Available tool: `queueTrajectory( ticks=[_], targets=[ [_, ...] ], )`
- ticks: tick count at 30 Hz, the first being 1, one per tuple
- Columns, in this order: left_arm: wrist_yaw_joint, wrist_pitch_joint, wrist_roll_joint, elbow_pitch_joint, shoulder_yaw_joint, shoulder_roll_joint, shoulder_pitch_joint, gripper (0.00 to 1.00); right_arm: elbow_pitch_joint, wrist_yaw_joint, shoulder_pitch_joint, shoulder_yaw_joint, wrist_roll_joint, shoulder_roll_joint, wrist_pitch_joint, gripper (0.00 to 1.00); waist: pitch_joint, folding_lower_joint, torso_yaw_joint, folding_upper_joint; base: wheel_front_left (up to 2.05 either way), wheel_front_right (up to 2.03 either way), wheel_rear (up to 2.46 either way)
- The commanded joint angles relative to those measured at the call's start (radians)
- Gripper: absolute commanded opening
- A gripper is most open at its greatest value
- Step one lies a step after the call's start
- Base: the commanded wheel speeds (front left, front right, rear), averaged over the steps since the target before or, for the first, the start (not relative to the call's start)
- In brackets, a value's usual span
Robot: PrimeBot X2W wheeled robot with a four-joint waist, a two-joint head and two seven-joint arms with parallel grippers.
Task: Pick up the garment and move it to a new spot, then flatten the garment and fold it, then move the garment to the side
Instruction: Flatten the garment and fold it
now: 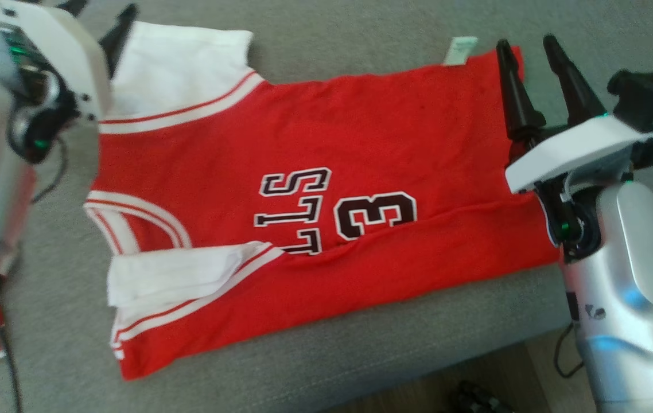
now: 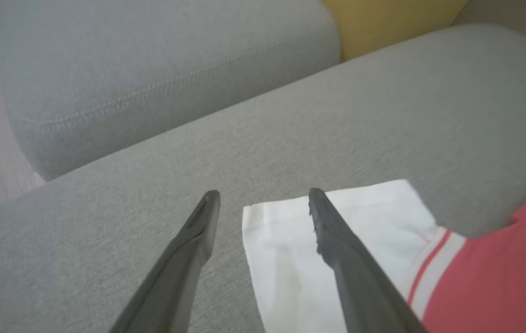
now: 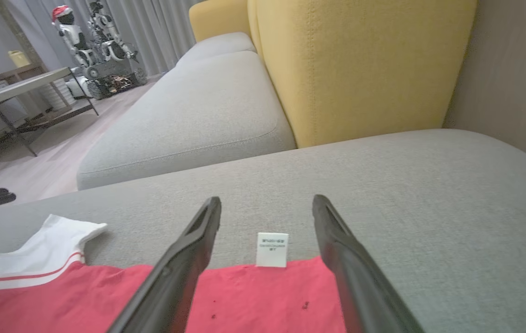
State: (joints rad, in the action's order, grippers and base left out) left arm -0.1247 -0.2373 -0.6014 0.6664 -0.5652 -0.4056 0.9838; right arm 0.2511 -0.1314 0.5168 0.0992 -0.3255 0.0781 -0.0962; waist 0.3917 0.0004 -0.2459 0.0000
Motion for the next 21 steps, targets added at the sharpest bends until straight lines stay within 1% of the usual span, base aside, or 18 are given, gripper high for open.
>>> queueTrajectory(
  ticks=[1,3,5,11,17,21],
  targets=[
    [-0.006,-0.033,-0.007,0.008,0.004,-0.063,0.057,1.00,-0.023,0.001,0.030,0.022,0.004,-0.002,0.016,1.00,0.040,-0.0004,-0.042,0.0000,0.00,0.00,0.00],
    [-0.006,-0.067,0.001,0.050,-0.029,-0.088,0.087,1.00,-0.013,0.001,0.045,0.029,0.002,-0.004,0.024,1.00,0.049,-0.0004,-0.054,0.0000,0.00,0.00,0.00],
    [-0.006,-0.089,0.000,0.093,-0.045,-0.097,0.108,1.00,-0.002,0.001,0.056,0.034,0.001,-0.005,0.031,1.00,0.055,-0.0004,-0.063,0.0000,0.00,0.00,0.00],
    [-0.006,-0.076,-0.009,0.168,-0.081,-0.098,0.150,1.00,0.022,0.001,0.072,0.040,-0.001,-0.009,0.046,1.00,0.069,-0.0004,-0.082,0.0000,0.00,0.00,0.00],
    [-0.006,-0.061,-0.033,0.191,-0.143,-0.097,0.163,1.00,0.045,0.001,0.083,0.032,0.000,-0.011,0.050,1.00,0.075,-0.0004,-0.093,0.0000,0.00,0.00,0.00],
    [-0.006,-0.061,-0.077,0.180,-0.193,-0.087,0.162,1.00,0.056,0.001,0.094,0.016,0.008,-0.007,0.049,1.00,0.080,-0.0004,-0.089,0.0000,0.00,0.00,0.00]
  ],
)
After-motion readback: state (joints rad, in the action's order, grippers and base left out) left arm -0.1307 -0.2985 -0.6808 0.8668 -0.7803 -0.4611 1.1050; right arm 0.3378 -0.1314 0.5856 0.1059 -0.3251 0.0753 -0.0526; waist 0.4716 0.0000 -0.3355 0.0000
